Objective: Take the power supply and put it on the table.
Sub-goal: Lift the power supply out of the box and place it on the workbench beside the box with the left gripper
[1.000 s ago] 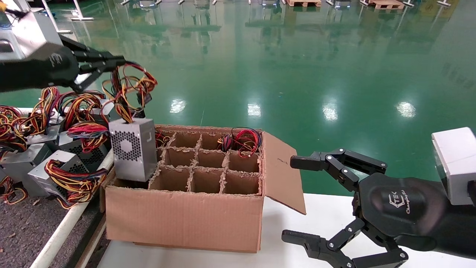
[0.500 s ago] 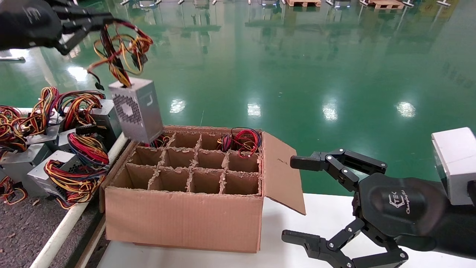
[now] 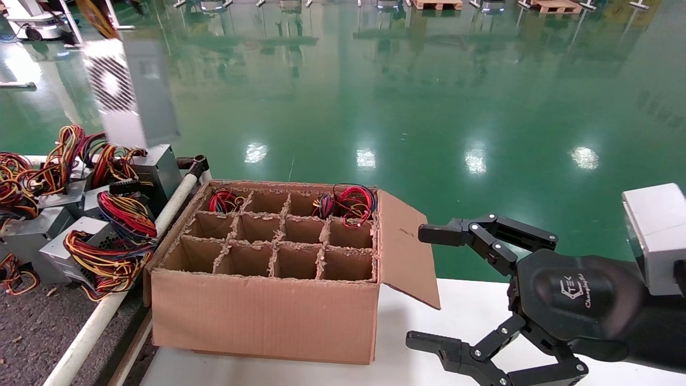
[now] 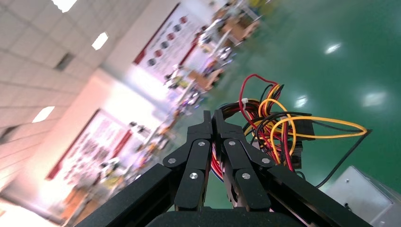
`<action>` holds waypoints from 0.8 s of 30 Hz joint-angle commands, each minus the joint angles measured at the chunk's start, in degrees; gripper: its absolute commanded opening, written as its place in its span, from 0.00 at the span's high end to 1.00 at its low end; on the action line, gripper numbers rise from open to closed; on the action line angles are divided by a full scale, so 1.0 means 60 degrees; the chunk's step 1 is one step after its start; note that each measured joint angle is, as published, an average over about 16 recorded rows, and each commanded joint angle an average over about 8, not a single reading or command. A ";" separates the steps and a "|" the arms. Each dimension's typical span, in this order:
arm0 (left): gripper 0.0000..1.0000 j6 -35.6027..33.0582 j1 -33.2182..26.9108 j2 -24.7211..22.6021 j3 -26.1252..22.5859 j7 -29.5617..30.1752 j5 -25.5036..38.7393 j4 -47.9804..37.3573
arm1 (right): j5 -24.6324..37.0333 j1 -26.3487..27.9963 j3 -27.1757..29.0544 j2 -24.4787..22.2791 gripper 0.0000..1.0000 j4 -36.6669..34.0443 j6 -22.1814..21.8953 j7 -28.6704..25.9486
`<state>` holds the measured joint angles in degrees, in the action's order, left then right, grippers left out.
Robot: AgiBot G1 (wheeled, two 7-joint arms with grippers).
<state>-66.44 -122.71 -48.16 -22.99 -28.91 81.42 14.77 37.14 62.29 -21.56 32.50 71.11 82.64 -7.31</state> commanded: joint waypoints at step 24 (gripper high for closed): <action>1.00 0.0848 -0.2463 0.2233 -0.0785 -0.0909 0.1553 -0.1696 | 0.0000 0.0000 0.0000 0.0000 0.00 0.0000 0.0000 0.0000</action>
<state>-61.45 -137.45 -34.89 -27.69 -34.23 90.70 4.77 37.14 62.30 -21.56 32.50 71.11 82.64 -7.31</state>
